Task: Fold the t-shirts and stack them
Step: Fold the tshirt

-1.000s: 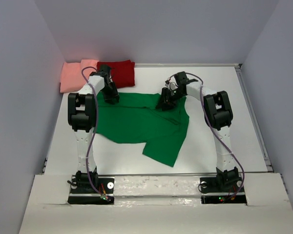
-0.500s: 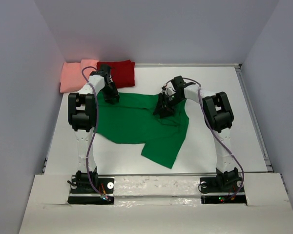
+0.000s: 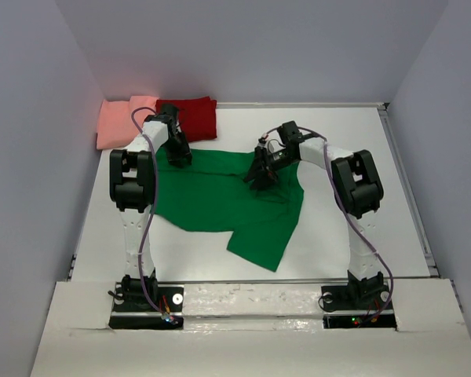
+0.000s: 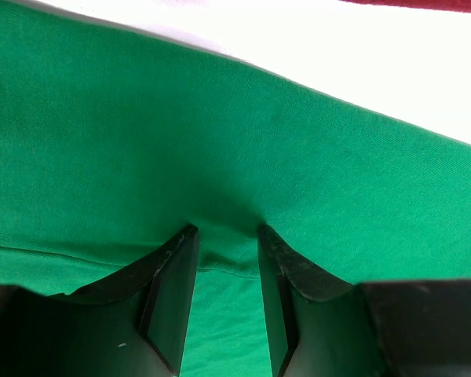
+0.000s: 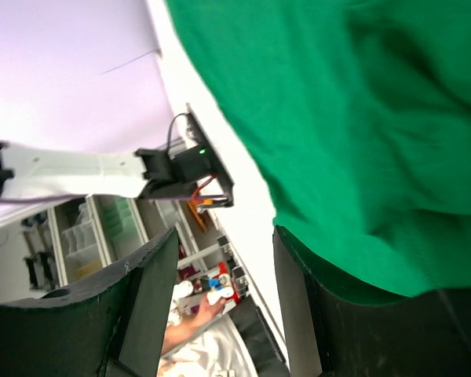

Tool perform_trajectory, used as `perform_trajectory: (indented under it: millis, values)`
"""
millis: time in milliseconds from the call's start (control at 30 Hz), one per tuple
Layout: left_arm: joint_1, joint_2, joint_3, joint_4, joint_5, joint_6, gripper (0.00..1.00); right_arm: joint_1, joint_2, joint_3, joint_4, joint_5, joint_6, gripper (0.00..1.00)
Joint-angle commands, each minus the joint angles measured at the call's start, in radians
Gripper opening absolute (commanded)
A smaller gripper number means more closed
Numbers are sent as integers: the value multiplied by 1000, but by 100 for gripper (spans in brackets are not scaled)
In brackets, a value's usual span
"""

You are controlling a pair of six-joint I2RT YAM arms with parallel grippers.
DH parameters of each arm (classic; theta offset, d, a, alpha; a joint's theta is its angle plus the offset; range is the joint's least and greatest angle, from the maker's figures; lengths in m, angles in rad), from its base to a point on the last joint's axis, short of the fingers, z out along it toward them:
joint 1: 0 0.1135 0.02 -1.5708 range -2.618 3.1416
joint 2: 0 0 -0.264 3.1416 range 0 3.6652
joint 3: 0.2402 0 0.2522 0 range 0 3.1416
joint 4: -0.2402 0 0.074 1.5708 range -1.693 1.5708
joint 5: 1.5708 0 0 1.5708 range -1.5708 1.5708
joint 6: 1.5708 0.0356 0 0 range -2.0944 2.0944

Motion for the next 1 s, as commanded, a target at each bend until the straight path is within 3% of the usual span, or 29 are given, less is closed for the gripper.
perform_trajectory:
  millis: [0, 133, 200, 267, 300, 367, 600, 967]
  values:
    - [-3, 69, -12, -17, 15, 11, 48, 24, -82, -29, 101, -124, 74, 57]
    - [-3, 64, -18, -15, 15, 12, 48, 24, -129, -99, 277, -208, 212, 57]
    - [-3, 60, -25, -15, 14, 12, 48, 24, -157, -102, 326, -177, 226, 57]
    - [-3, 57, -28, -13, 11, 14, 48, 24, -188, -18, 221, 11, 119, 56]
    - [-3, 52, -31, -13, 11, 14, 48, 24, -194, 21, 79, 75, 9, 56]
    - [-3, 49, -34, -13, 11, 14, 48, 24, -194, 72, 0, 235, -65, 56]
    - [-3, 32, -46, -7, 12, 15, 48, 50, -246, -44, 65, 745, -281, 56]
    - [-3, 17, -57, -15, -2, 23, 48, 59, -171, -122, 216, 844, -355, 56]
